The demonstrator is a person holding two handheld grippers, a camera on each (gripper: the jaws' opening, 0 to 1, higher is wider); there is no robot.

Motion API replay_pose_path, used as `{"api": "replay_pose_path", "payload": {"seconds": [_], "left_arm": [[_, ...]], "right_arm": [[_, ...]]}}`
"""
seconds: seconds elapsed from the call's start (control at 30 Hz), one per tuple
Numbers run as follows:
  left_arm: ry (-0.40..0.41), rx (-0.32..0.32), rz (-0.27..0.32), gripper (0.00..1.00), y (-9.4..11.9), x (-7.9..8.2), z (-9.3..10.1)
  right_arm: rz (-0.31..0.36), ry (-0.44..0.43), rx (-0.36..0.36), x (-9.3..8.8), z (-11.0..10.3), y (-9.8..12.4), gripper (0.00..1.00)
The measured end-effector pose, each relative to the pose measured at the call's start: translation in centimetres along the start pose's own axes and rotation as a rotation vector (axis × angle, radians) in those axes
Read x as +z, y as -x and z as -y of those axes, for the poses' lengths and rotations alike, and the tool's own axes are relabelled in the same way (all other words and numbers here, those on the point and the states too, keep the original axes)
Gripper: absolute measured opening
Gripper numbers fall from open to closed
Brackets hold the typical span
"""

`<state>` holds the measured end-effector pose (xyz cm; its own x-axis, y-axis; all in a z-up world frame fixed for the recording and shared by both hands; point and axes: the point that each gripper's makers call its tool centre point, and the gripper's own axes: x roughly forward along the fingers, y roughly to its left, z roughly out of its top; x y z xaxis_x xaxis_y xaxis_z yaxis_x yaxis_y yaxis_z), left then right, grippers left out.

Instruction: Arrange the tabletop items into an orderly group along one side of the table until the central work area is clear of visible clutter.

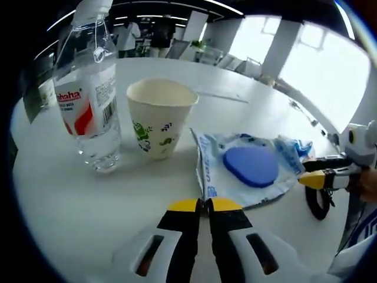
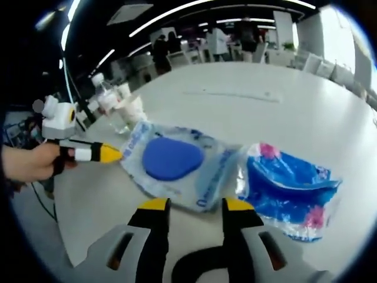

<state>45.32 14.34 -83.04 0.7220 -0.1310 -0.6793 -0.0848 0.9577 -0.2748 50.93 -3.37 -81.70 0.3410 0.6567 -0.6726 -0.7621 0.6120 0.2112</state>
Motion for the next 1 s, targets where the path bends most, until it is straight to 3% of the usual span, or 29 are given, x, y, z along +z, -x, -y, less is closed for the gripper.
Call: {"api": "replay_pose_path", "payload": {"seconds": [0.27, 0.47, 0.73, 0.9, 1.0], "left_arm": [[0.024, -0.001, 0.009, 0.27, 0.6, 0.0, 0.2], [0.069, -0.036, 0.042, 0.34, 1.3, 0.6, 0.5], [0.09, -0.05, 0.069, 0.61, 2.7, 0.8, 1.0], [0.082, -0.046, 0.076, 0.89, 3.8, 0.7, 1.7], [0.053, -0.045, 0.076, 0.93, 4.4, 0.6, 1.9]], "right_arm": [[0.009, 0.009, -0.001, 0.2, -0.6, 0.9, 0.4], [0.038, 0.0, -0.005, 0.7, -1.1, 1.9, 0.45], [0.058, 0.014, 0.0, 0.8, -1.6, 3.1, 0.52], [0.061, 0.018, -0.003, 0.6, -1.6, 3.8, 0.58], [0.062, 0.026, -0.009, 0.4, -1.6, 4.2, 0.64]]}}
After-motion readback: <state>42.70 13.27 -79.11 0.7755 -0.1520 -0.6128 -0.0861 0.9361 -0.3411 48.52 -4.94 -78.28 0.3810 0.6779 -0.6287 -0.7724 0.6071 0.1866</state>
